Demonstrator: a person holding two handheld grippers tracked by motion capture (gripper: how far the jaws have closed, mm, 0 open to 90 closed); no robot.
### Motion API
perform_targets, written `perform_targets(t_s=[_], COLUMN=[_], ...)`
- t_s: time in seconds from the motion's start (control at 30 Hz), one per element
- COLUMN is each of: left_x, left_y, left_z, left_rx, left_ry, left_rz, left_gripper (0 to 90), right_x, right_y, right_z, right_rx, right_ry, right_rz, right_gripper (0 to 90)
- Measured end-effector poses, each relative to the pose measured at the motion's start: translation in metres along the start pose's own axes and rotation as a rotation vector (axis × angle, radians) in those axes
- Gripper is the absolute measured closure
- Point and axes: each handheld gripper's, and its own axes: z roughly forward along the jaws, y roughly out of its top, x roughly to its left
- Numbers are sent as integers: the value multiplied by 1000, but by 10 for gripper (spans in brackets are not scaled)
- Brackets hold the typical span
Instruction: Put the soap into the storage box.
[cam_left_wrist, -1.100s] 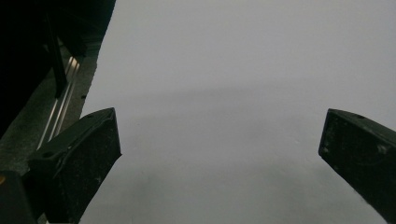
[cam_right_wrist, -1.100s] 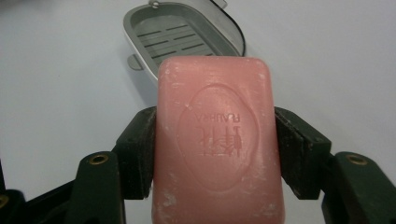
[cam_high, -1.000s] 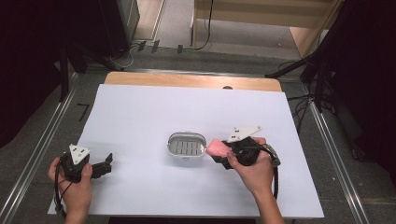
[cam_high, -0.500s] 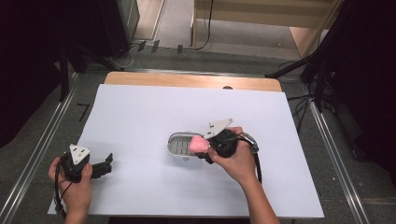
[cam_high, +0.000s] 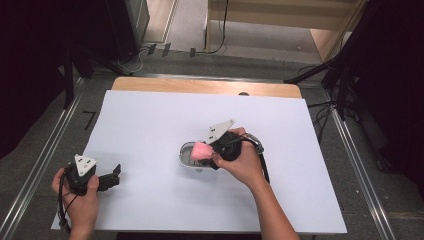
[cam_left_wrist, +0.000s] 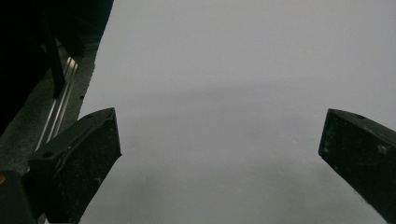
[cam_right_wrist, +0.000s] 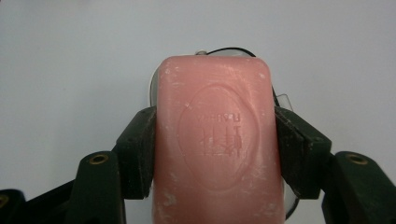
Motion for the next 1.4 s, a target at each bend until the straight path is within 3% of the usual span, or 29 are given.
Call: perform_targets(t_s=[0.23,0.8,0.9,1.0,1.3,1.33,1.4], left_x=[0,0,0,1,0,0,0], left_y=[0,0,0,0,0,0,0], left_z=[0,0,0,0,0,0,0], left_rx=[1,0,1,-1,1,3,2], left_ry=[-2,-6,-5,-8,-7,-7,-5], left_rz=[1,-1,-1,-3,0,2,4], left_gripper=[0,0,0,0,0,0,0], right_x=[-3,-6,-7,-8,-6,-5,-5], right_y=[4,5,4,2,-14,-22,-29], right_z=[9,21,22,16,-4,-10,-14], right_rx=[21,48,49,-18,-124,-144,-156], right_ry=[29,51,91,106,57,32,15], right_rz=[-41,-52,-33,-9,89,126,149], right_gripper=[388,387,383,369,327,281,249])
